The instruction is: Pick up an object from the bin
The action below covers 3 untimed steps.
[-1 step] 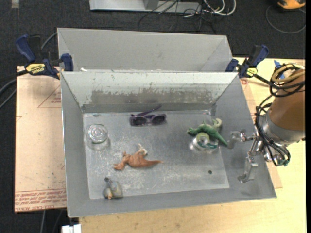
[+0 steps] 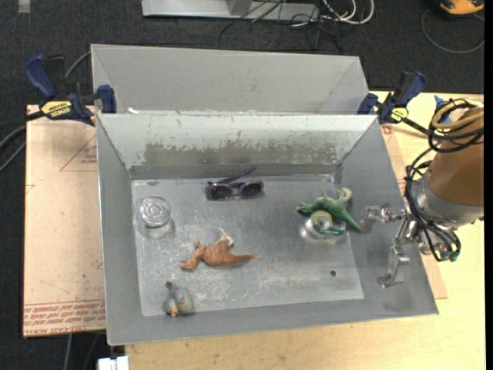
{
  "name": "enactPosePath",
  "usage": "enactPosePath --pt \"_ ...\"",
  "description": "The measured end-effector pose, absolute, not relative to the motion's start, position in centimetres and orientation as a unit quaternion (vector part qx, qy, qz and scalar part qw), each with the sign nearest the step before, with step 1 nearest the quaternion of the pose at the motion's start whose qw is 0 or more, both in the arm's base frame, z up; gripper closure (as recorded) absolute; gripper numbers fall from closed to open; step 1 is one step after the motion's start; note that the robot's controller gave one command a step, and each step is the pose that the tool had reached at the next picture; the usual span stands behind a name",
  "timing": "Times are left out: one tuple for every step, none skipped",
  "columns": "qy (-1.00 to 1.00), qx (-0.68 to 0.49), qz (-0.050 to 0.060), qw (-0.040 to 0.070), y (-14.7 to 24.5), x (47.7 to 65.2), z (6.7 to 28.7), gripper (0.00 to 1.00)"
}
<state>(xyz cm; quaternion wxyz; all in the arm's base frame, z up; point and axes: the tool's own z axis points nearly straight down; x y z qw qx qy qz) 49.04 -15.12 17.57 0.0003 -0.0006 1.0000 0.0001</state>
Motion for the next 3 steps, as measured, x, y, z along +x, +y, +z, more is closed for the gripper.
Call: enactPosePath --pt "1.0 0.004 0.002 0.002 -13.0 58.9 7.3 0.0" --pt "0.998 -0.068 0.0 0.003 -13.4 58.2 11.7 0.0" --pt "1.0 -0.01 0.002 0.005 -14.4 64.4 10.0 0.0"
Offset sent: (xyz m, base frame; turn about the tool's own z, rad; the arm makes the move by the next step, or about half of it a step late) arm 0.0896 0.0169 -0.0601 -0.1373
